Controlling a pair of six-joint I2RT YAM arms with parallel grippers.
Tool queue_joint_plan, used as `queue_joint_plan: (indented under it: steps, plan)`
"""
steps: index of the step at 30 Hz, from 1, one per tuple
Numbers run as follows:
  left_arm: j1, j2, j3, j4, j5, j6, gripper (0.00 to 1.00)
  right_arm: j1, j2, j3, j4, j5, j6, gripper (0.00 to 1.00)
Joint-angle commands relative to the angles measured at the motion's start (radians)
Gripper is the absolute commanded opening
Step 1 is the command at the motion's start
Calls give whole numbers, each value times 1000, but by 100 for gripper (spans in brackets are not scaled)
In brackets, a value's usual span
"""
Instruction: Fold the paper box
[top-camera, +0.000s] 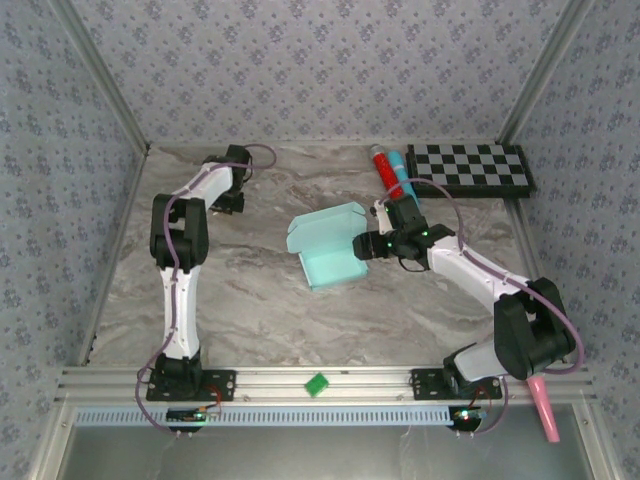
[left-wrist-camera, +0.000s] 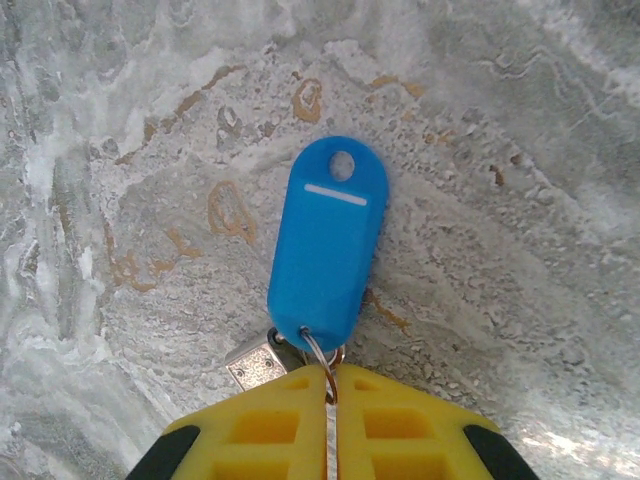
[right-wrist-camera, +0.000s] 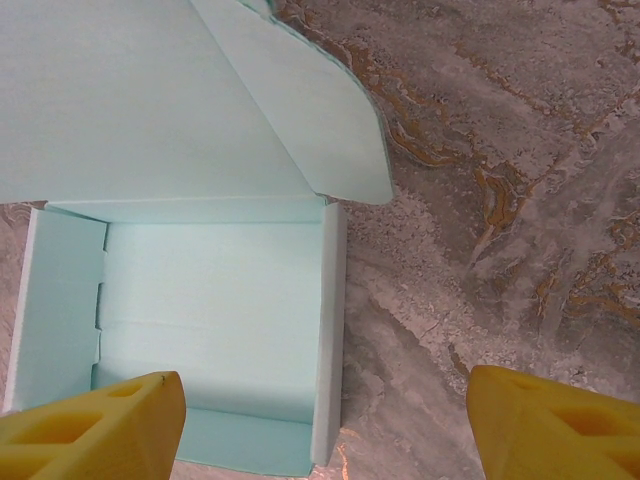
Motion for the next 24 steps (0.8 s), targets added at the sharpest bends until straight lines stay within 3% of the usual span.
queue_joint_plan:
  steps: [1,8,24]
  plan:
    - [3,-28,-15,-6,-27,10,8,8,8,-3,0,-15,17,76]
    - [-13,-118,-82,34,-57,19,0,17,9,-3,0,-13,19,76]
    - [-80,-423,-237,11,-79,13,0,24,2,-8,-3,34,30,76]
